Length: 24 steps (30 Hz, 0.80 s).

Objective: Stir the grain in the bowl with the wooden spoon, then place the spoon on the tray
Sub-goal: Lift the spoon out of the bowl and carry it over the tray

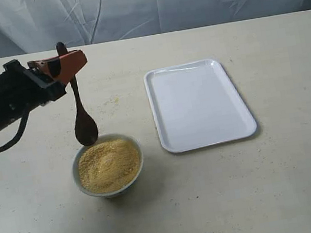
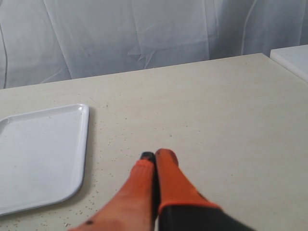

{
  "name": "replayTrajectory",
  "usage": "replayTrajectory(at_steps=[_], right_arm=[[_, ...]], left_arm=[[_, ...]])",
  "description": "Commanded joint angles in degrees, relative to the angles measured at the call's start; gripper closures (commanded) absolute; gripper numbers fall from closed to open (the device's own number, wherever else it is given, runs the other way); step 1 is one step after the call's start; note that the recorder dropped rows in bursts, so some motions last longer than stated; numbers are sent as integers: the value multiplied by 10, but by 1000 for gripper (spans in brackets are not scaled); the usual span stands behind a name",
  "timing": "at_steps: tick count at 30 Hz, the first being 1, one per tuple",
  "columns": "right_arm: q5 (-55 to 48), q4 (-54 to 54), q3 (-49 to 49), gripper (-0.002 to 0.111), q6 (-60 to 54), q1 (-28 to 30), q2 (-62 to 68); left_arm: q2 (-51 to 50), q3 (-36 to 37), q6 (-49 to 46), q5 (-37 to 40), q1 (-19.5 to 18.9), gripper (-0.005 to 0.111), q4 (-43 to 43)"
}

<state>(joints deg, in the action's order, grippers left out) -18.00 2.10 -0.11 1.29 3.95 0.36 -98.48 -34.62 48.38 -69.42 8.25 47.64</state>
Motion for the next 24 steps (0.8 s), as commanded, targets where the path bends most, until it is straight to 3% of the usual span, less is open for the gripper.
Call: replayTrajectory(at_steps=[1, 5, 8, 10, 14, 19, 24], right_arm=[[5, 0, 1, 109, -1, 1, -4], [5, 0, 1, 109, -1, 1, -4], [5, 0, 1, 109, -1, 1, -4], [5, 0, 1, 109, -1, 1, -4], [5, -3, 1, 109, -1, 1, -4], [5, -3, 1, 109, -1, 1, -4], [5, -3, 1, 109, -1, 1, -4]], left_arm=[[5, -28, 160, -5, -1, 107, -38], [5, -140, 393, 117, 7, 107, 69], [-1, -234, 510, 250, 39, 107, 180], [-28, -307, 557, 317, 77, 107, 195], [-156, -425, 615, 318, 146, 107, 166], [-295, -499, 626, 292, 203, 107, 112], [-364, -530, 623, 302, 219, 104, 102]])
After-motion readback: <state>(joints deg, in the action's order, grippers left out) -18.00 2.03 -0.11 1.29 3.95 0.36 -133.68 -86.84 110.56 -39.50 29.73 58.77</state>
